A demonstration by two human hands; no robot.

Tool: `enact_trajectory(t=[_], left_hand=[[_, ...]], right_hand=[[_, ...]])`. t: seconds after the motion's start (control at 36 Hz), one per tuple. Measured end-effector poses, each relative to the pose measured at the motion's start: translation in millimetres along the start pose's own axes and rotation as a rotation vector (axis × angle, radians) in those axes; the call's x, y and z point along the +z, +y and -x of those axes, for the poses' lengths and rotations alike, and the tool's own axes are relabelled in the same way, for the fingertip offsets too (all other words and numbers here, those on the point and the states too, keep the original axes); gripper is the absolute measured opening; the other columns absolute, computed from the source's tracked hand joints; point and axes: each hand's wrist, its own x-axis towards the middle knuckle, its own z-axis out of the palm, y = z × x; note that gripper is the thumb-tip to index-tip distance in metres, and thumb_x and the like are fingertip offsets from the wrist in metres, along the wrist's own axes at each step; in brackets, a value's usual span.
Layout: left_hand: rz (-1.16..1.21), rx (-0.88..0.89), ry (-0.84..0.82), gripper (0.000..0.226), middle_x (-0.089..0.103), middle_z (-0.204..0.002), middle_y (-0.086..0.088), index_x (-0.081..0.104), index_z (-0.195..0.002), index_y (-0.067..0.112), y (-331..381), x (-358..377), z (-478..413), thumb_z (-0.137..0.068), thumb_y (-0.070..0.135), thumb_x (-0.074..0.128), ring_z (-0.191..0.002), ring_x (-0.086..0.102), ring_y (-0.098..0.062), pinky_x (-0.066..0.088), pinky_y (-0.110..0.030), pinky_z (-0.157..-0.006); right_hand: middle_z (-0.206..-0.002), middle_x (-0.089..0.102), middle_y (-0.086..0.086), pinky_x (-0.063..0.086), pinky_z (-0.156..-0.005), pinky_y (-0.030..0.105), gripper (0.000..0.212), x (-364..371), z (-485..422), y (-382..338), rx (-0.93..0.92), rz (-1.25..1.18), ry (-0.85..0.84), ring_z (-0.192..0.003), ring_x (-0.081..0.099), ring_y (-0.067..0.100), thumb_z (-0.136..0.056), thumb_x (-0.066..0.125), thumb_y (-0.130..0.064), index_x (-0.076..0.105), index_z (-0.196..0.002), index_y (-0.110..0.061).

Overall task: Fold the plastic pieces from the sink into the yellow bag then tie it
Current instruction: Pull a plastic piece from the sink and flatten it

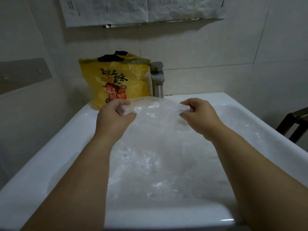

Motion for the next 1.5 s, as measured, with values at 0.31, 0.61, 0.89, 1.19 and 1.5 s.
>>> enact_trajectory(t=[0.31,0.61,0.89,1.19,1.5], left_hand=[[0.581,-0.282,-0.071,0.007,0.067,-0.077,0.003,0.068,-0.088,0.022,13,-2,-7,-0.090,0.027,0.065,-0.076,0.063,-0.014,0.050,-0.032,-0.079],[0.577,-0.233,-0.118,0.035,0.062,-0.122,0.004,0.064,-0.112,0.025,9,-6,-8,-0.086,0.001,0.065,-0.082,0.057,-0.009,0.048,-0.020,-0.073],[0.124,-0.040,0.008,0.022,0.055,-0.077,0.012,0.067,-0.099,0.022,1,-1,-3,-0.082,0.009,0.074,-0.064,0.051,0.004,0.043,-0.007,-0.068],[0.807,-0.310,-0.215,0.017,0.067,-0.082,-0.001,0.057,-0.090,0.012,17,0,-7,-0.099,0.003,0.046,-0.082,0.065,-0.009,0.053,-0.025,-0.085],[0.227,-0.292,-0.058,0.035,0.060,-0.115,0.001,0.054,-0.118,0.018,4,-1,-7,-0.088,0.025,0.068,-0.098,0.057,-0.010,0.045,-0.022,-0.078]], right_hand=[[-0.108,0.063,0.009,0.051,-0.091,0.039,0.027,-3,3,-15,0.146,-0.585,-0.188,-0.102,0.060,0.024,-0.091,0.053,0.001,0.065,-0.109,-0.015],[-0.135,0.056,0.005,0.053,-0.094,0.035,0.054,-2,-4,-1,0.130,-0.482,0.009,-0.117,0.058,0.023,-0.086,0.064,0.005,0.053,-0.135,-0.015],[-0.107,0.061,0.001,0.047,-0.076,0.021,0.035,3,-3,5,0.014,-0.076,0.120,-0.089,0.057,0.012,-0.093,0.059,-0.008,0.059,-0.128,-0.014],[-0.101,0.063,0.011,0.051,-0.089,0.039,0.019,0,-11,-5,0.142,-0.770,0.141,-0.095,0.063,0.028,-0.100,0.047,-0.017,0.059,-0.111,-0.007],[-0.074,0.056,0.000,0.047,-0.041,0.020,0.017,-1,-7,0,-0.096,-0.311,0.253,-0.065,0.058,0.018,-0.095,0.056,-0.034,0.056,-0.085,-0.020]])
